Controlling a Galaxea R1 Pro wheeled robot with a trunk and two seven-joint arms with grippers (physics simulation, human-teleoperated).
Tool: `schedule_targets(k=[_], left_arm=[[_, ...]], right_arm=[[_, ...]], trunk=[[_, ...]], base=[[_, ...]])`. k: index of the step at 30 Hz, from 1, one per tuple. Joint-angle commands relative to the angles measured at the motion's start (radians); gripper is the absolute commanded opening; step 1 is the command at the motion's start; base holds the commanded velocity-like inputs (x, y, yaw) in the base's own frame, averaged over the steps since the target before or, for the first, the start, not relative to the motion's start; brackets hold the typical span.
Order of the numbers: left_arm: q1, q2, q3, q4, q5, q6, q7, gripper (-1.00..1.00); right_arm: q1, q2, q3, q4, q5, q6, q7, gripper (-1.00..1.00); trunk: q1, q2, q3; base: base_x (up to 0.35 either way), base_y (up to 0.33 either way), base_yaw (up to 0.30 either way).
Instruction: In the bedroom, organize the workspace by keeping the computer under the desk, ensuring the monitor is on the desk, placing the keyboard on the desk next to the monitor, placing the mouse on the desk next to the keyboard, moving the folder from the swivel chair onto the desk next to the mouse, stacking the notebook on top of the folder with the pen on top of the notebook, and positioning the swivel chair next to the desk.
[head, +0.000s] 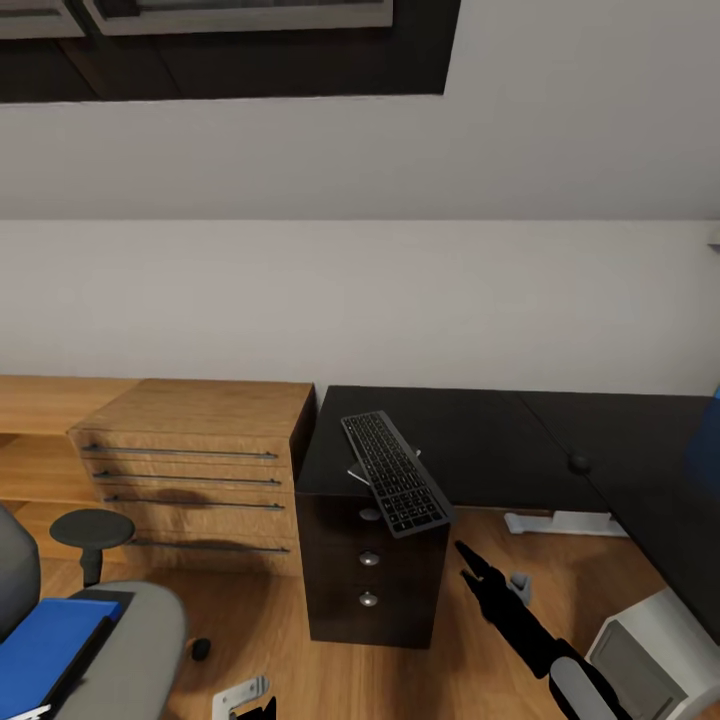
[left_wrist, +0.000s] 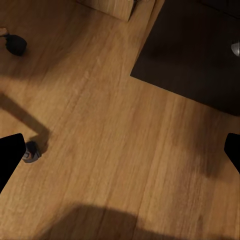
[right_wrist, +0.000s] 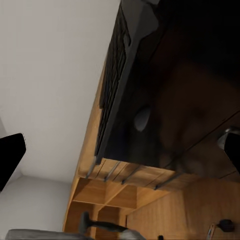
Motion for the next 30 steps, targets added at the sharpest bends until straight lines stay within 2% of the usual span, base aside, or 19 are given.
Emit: schedule_targets(k=[1, 7, 17, 23, 30], left_arm=[[0.0, -0.001, 0.001, 0.0, 0.007, -0.003, 0.001, 1.0], [0.0, -0.001, 0.001, 0.0, 0.007, -0.003, 0.001, 1.0], [0.0, -0.001, 0.001, 0.0, 0.007, -0.003, 0.0, 1.0], [0.0, -0.001, 0.001, 0.0, 0.007, -0.003, 0.0, 1.0], [0.0, -0.001, 0.001, 0.0, 0.007, -0.003, 0.0, 1.0]], right_arm=[[-0.001, -0.001, 0.002, 0.0, -0.01, 0.033, 0.001, 1.0], [-0.001, 0.001, 0.001, 0.0, -0.01, 0.082, 0.002, 1.0], [-0.001, 0.011, 0.003, 0.003, -0.01, 0.088, 0.002, 1.0], [-0.001, 0.044, 0.004, 0.003, -0.012, 0.094, 0.001, 1.0], [-0.001, 0.056, 0.003, 0.004, -0.013, 0.097, 0.002, 1.0]], trunk=[[-0.004, 0.007, 0.002], [-0.027, 0.049, 0.021], [-0.027, 0.049, 0.021], [-0.027, 0.049, 0.021], [-0.027, 0.049, 0.021]], base=[[0.0, 0.0, 0.0], [0.0, 0.0, 0.0], [0.0, 0.0, 0.0], [0.0, 0.0, 0.0], [0.0, 0.0, 0.0]])
